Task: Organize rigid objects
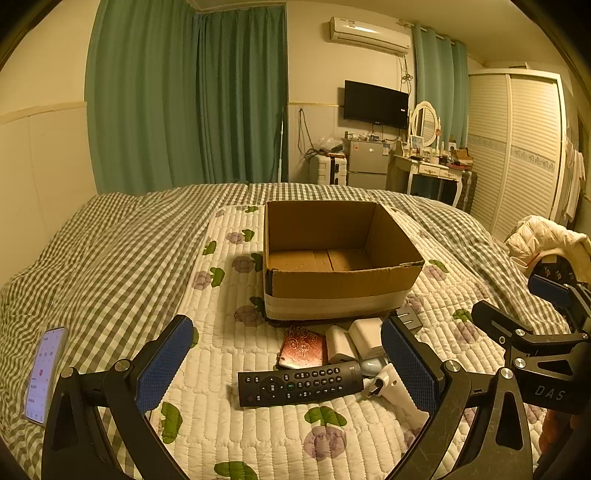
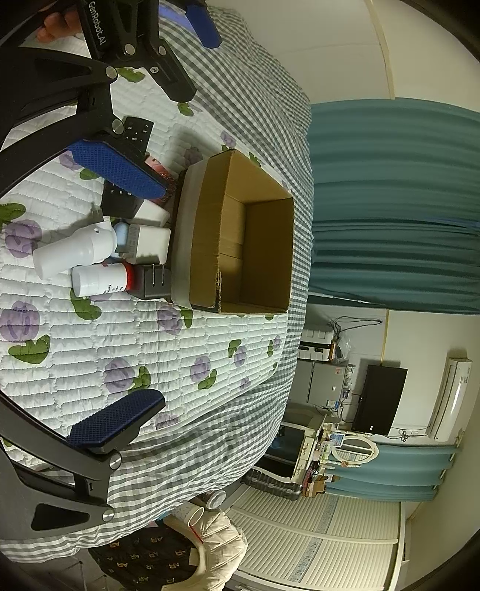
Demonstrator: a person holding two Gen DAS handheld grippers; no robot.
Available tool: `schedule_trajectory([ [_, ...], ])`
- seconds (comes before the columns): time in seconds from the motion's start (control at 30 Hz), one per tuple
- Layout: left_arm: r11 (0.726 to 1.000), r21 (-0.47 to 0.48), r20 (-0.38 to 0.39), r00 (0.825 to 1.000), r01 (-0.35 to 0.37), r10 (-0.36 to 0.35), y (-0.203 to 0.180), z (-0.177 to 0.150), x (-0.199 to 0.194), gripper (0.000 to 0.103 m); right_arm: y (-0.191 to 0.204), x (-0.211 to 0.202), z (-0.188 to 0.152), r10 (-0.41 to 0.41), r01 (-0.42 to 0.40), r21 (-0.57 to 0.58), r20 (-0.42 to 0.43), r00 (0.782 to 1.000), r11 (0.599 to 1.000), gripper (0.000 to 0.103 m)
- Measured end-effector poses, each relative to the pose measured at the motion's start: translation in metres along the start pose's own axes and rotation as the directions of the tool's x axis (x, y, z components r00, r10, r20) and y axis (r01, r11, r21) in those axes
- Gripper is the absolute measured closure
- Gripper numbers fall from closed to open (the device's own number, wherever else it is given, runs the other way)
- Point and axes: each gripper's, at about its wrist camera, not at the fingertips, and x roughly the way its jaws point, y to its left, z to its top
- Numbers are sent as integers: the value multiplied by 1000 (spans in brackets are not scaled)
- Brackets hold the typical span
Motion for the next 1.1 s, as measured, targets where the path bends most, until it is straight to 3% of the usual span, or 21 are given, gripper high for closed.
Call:
schedule_trajectory([
  [1.1, 1000, 5, -3, 1000, -2, 2, 0, -1, 0, 0, 2, 1, -2, -1, 1, -15, -8, 1000, 1000, 0],
])
